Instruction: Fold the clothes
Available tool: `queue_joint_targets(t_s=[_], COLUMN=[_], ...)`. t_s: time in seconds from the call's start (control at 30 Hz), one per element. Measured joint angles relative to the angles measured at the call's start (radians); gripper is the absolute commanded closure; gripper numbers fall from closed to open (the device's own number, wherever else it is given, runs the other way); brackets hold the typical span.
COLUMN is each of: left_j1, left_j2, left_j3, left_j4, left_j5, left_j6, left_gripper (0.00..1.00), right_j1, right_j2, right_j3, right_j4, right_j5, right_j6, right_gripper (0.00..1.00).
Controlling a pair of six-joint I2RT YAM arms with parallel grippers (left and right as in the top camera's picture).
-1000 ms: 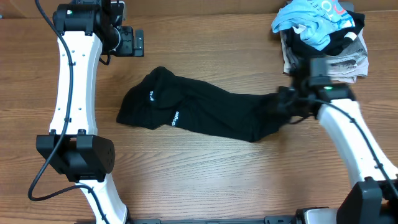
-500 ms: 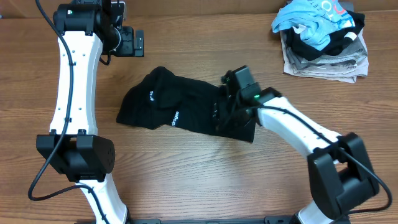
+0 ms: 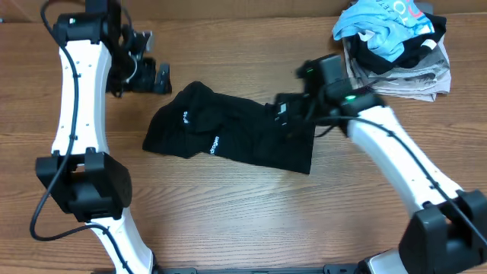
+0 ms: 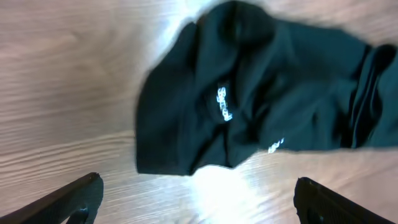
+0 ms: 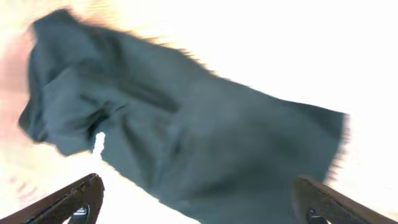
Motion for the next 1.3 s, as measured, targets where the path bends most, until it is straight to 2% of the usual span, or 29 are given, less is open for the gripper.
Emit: queue_joint_targets(t_s=[0.27, 0.6, 0.77, 0.83, 0.87, 0.97, 1.07, 1.1, 1.2, 1.3], left_j1=[0.011, 0.011, 0.011, 0.011, 0.011, 0.011, 0.011, 0.011, 0.009, 0.002], left_j2=[0.018, 0.019, 0.019, 0.019, 0.022, 0.034, 0.046, 0.048, 0.050, 0.050], left_j3=[-0.310, -0.509, -0.566, -0.578, -0.579, -0.580, -0.581, -0.581, -0.582, -0.582], left_j4=[0.196, 0.495, 0.587, 0.600, 0.602, 0.605, 0.607, 0.607, 0.607, 0.605], left_j5=[0.064, 0.066, 0.023, -0.004, -0.017, -0.049, -0.060, -0.060, -0.040, -0.009], left_j6=[0.137, 0.165, 0.165, 0.165, 0.164, 0.156, 0.134, 0.131, 0.124, 0.119], left_gripper=[0.00, 0.00, 0.00, 0.08, 0.14, 0.42, 0.76, 0.83, 0.96, 0.96], right_j1=[-0.143, -0.146, -0.146, -0.146, -0.146, -0.146, -0.146, -0.144, -0.140, -0.130], right_j2=[-0.002, -0.002, -0.002, -0.002, -0.002, -0.002, -0.002, -0.002, -0.002, 0.000], right_j3=[0.000, 0.000, 0.000, 0.000, 0.000, 0.000, 0.000, 0.000, -0.004, -0.014], right_j4=[-0.069, -0.066, -0.064, -0.064, -0.062, -0.058, -0.056, -0.055, -0.045, -0.040], right_j5=[-0.008, -0.016, -0.016, -0.017, -0.017, -0.018, -0.020, -0.022, -0.025, -0.026], right_j6=[-0.035, -0.077, -0.081, -0.081, -0.080, -0.078, -0.077, -0.075, -0.077, -0.076], right_gripper=[0.00, 0.00, 0.03, 0.07, 0.09, 0.27, 0.48, 0.54, 0.62, 0.67])
